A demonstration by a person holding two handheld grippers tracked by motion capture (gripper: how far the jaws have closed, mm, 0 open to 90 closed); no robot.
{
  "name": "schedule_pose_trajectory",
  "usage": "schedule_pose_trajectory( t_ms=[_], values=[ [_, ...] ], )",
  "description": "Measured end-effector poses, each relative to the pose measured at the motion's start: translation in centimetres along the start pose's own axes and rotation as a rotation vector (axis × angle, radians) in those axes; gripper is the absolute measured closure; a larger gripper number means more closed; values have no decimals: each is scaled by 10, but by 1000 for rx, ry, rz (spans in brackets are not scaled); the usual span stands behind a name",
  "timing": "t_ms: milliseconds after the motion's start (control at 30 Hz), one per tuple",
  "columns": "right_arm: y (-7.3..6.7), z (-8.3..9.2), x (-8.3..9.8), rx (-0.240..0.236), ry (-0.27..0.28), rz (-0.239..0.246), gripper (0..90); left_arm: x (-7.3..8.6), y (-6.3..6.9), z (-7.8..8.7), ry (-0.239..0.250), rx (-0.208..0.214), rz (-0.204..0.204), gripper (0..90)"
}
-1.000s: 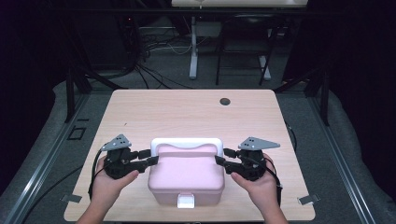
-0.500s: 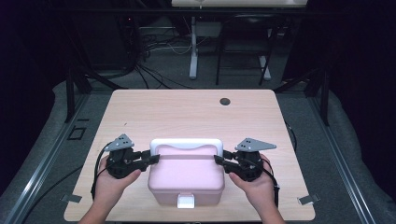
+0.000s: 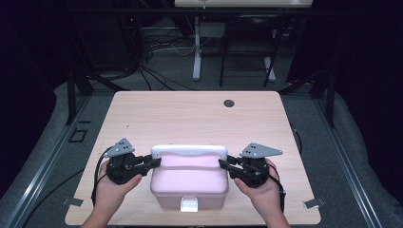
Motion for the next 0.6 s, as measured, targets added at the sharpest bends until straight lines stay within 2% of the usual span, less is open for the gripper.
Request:
schedule_pose_trajectory(
  t_ms=[333, 600],
  values=[
    [-2, 2, -1, 2, -2, 4, 738, 0, 0, 2, 1, -8, -2, 737],
    [-3, 4, -8, -3, 14, 7, 739, -7, 1, 6, 17, -14, -11, 737]
  ],
)
Point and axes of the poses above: each handheld gripper's, and its own axes: z roughly backward along the jaws, x roughly out of its underside, y roughly to its right, the point moved 7 cm from there along -z, roughly forward along the jaws, and after that the axes turned 12 degrees about x, right-handed, at the moved point
